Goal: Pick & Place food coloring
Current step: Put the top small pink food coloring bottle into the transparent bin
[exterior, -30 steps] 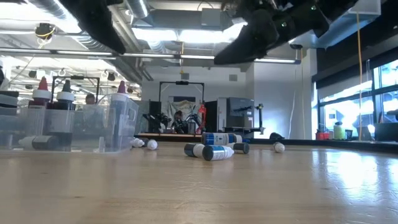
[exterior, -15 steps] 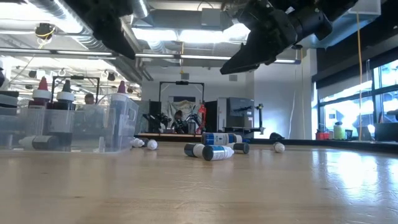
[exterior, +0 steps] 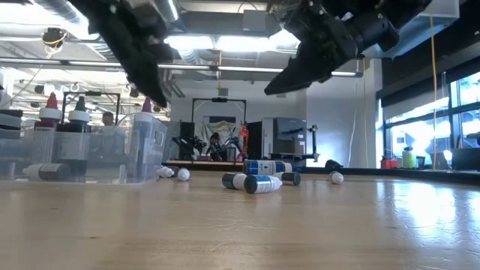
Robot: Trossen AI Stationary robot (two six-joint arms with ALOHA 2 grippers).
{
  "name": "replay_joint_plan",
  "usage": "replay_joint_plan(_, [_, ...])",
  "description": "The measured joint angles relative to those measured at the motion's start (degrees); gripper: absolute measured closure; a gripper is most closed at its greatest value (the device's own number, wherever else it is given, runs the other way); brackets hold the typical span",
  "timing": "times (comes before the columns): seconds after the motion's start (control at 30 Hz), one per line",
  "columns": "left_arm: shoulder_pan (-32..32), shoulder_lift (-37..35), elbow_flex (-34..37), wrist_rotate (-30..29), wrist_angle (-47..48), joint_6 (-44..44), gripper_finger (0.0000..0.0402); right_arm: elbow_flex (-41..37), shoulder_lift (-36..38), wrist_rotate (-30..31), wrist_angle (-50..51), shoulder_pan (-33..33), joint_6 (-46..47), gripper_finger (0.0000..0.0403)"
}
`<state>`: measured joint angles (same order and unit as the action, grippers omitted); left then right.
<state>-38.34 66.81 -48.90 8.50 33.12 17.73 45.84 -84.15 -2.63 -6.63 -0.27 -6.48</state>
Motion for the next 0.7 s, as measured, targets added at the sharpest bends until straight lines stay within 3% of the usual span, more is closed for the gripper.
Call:
replay_joint_plan(0.23, [-5.1, 9.8, 0.0, 2.3, 0.4, 5.0, 0.0168, 0.0, -2.6, 0.0, -0.9, 0.0, -1.0, 0.0255])
replay_joint_plan(0.4, [-6.2, 15.3, 0.0, 3.2, 0.5, 9.8, 0.0169, 0.0, -2.5, 0.0, -1.3, 0.0, -2.6, 0.0255])
replay_joint_plan(0.7, [-6.2, 23.1, 0.0, 1.3, -0.7, 9.2, 0.0169, 0.0, -2.5, 0.0, -2.3, 0.0, -2.6, 0.0255])
